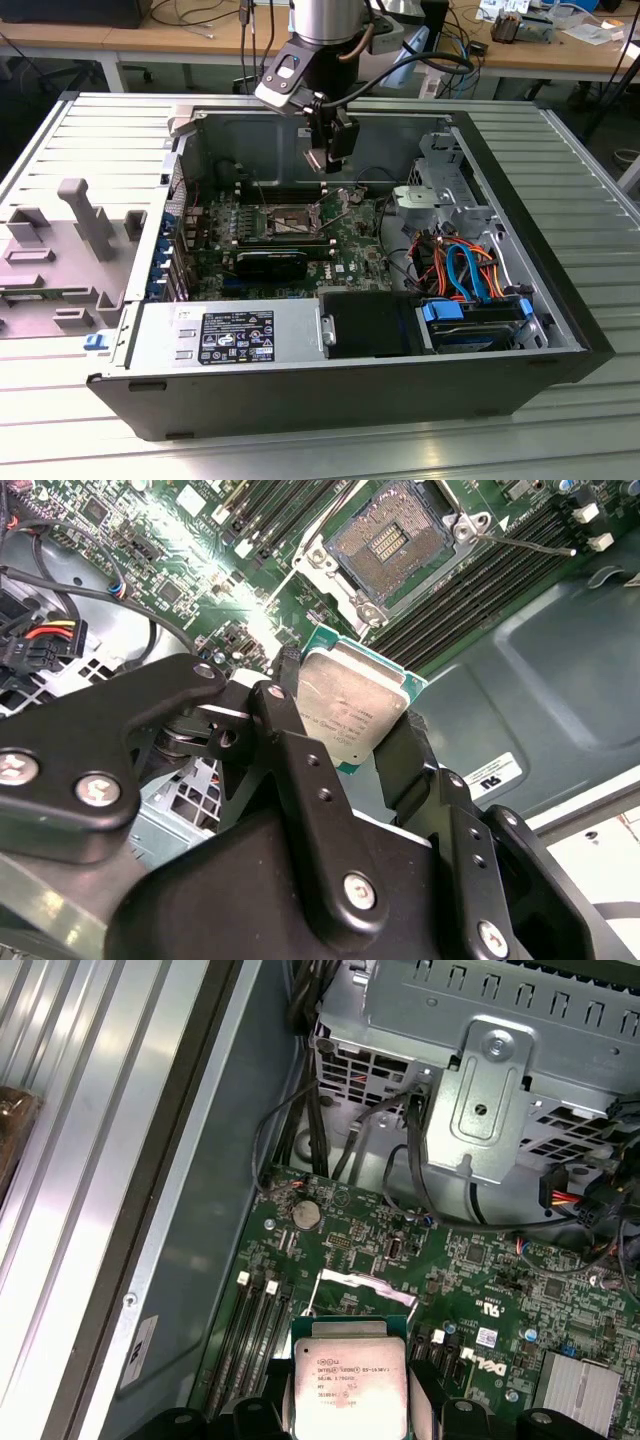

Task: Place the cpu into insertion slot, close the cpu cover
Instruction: 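Close the cpu cover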

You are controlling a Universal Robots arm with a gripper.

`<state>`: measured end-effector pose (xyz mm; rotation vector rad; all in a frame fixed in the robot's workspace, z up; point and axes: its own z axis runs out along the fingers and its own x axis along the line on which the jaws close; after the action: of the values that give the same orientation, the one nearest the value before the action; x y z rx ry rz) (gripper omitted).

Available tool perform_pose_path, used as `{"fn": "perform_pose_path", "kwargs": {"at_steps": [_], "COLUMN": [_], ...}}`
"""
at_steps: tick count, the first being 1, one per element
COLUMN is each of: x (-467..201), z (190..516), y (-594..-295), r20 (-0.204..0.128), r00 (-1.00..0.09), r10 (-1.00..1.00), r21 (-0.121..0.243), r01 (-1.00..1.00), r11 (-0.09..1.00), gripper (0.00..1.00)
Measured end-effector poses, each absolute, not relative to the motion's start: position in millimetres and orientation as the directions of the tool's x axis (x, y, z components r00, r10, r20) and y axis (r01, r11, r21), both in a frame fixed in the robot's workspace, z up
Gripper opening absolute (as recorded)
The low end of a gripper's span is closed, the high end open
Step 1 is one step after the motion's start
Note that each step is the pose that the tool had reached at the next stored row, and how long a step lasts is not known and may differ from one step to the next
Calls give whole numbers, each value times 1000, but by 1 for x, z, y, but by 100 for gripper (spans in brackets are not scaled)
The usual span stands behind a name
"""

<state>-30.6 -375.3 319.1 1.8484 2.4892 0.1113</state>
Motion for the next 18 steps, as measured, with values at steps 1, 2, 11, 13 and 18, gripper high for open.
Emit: {"fn": "perform_pose_path", "kwargs": {"at_steps": [1, 2, 11, 13, 18], "x": [-31, -31, -31, -31, -31], "z": [319, 319, 319, 319, 319], "y": [-375, -375, -375, -375, -375], "r20": [11, 11, 11, 11, 11], "r00": [-287, -286, -271, -269, -262], "r10": [958, 958, 962, 963, 965], "r21": [81, 81, 81, 81, 81], "r01": [955, 955, 960, 960, 962], "r11": [286, 284, 270, 267, 260], "gripper": [55, 55, 55, 55, 55]}}
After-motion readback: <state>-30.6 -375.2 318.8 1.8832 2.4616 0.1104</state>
